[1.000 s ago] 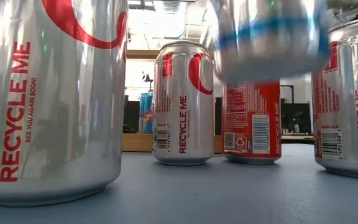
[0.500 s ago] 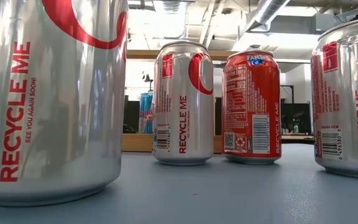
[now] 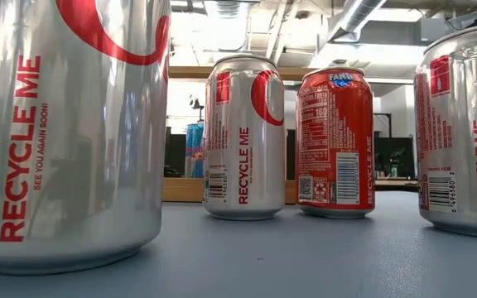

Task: Place canned beverage on shelf
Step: Put the blue soda can on the shelf aligned with the other blue soda cans

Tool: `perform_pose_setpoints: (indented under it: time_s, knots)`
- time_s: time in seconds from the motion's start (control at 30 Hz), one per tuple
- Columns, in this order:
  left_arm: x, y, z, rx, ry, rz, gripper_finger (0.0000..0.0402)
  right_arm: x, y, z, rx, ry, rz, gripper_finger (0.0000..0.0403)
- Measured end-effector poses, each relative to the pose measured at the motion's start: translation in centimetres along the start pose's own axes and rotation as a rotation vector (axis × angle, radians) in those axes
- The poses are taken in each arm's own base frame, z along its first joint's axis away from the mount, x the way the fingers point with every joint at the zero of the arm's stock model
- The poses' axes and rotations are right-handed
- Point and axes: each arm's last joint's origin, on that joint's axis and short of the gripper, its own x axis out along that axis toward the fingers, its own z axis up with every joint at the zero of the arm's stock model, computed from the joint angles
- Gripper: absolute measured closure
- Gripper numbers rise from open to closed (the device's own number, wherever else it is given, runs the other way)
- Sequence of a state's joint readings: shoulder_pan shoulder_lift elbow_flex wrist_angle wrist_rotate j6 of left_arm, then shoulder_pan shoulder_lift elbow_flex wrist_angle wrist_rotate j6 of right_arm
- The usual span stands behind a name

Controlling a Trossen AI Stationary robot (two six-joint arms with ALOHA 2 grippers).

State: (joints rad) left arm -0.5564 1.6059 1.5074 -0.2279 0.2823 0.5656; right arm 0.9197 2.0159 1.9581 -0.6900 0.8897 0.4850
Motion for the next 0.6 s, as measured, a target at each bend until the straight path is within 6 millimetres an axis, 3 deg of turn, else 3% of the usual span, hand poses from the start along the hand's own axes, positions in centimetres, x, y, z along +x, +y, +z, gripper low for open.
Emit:
perform_pose_setpoints:
  time_s: [0.23,0.6]
  knots:
    - [-0.8,-0.2,0.6,0.035,-0.075,-0.105,0.0181,2.3,-0.5,3.1,0.007,-0.144,0.181,0.0092]
    - [-0.7,-0.9,0.2,0.202,-0.041,-0.147,0.0181,4.2,-2.1,4.0,0.088,-0.136,0.218,0.0092]
